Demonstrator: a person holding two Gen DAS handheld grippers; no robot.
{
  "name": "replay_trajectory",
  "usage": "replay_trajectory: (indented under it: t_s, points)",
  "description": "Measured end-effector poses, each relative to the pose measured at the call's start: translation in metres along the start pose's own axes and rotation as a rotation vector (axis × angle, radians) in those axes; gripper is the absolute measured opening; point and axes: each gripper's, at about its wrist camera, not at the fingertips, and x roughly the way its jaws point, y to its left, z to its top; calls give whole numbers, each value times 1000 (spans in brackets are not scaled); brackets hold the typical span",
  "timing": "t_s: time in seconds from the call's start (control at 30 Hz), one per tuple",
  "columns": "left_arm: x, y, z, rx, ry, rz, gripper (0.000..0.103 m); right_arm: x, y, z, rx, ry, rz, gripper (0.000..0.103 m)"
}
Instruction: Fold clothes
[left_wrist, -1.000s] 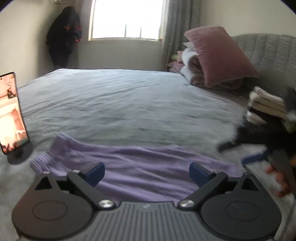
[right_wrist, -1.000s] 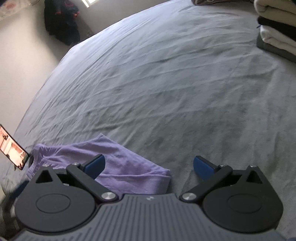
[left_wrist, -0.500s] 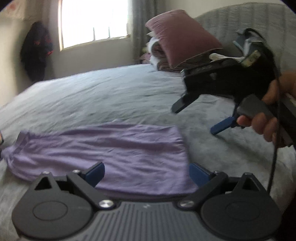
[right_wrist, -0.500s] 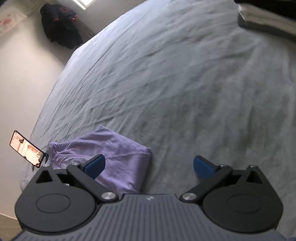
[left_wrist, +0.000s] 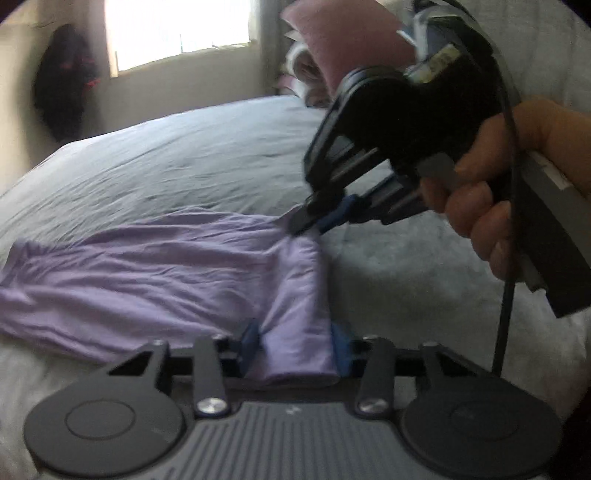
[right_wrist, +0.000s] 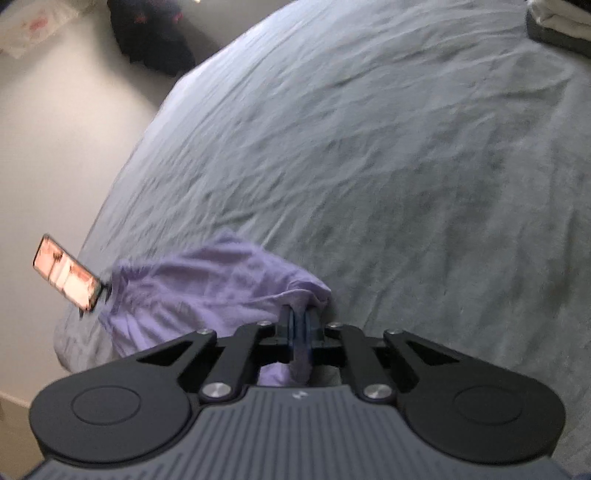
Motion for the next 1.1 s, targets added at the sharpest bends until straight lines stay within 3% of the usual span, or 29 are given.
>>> replay_trajectory:
  t_s: [0.03,0.07,0.2,0.27,0.33,0.4,0.47,0.6,0.73,0.9,0.93,1.0,1.07,1.1]
  points:
    - [-2,0,-1,-1,-5,2,15,-4,-1,2,4,-25,0,7]
    - [-5,0,-1,3,-10,-1,13,-6,-1,4,5,-50,-6,6]
    - [-16,2,-3,21,-29,-12,16,-4,-13,7,38,-41,-11,7]
    - [-21,2,-4,29,-39,-18,33,-2,-19,7,66,-11,4,17]
    - [-27,3,-5,38,-48,-24,66,-6,-23,7,87,6,17,24]
    - [-32,4,-6,47,-58,-29,75,-12,-25,6,107,16,44,52]
    - [-38,4,-7,56,-67,-35,80,-20,-30,3,141,22,77,58]
    - [-41,-2,-15,119,-93,-24,82,-25,-43,-6,211,95,148,58]
    - [-39,-12,-28,228,-124,64,79,-16,-48,-24,316,262,308,59]
    - [-35,-16,-36,289,-145,88,79,-11,-24,-43,192,325,296,56]
    - [-34,-17,-36,293,-151,91,79,-10,-19,-45,168,328,289,53]
    - [-32,-17,-37,301,-163,95,79,-5,-14,-49,148,350,272,29]
    - [-30,-19,-37,327,-178,104,79,3,-12,-50,149,369,253,16]
    - [-29,-20,-37,342,-185,108,79,5,-12,-51,152,372,248,15]
